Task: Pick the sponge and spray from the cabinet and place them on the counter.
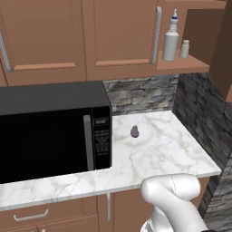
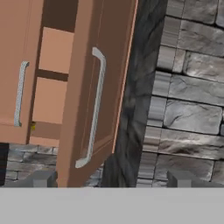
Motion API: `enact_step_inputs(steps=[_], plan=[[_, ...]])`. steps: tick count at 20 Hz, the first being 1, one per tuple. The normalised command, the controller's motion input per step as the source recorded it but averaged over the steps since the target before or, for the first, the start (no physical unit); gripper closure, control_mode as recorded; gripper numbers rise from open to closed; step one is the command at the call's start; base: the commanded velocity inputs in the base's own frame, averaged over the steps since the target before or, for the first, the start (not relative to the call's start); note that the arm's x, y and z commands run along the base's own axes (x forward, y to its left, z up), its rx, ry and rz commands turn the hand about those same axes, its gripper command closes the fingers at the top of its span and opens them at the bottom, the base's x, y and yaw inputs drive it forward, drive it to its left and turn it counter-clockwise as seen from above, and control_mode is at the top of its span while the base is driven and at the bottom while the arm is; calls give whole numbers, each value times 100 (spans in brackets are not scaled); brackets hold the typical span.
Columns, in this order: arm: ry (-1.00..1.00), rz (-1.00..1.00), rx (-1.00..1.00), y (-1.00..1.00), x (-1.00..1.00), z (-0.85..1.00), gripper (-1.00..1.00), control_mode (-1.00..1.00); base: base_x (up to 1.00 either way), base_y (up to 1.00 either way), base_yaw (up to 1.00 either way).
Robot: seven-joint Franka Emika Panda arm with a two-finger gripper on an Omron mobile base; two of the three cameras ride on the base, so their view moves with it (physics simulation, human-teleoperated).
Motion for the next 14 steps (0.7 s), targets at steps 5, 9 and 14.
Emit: enact_step_inputs(steps=[5,9,14], plan=[[0,0,-16,79,0,0,-100,-100,0,0,0],[0,0,-15,66,0,0,-100,-100,0,0,0],[3,-3,-16,46,0,0,-100,-100,0,0,0]])
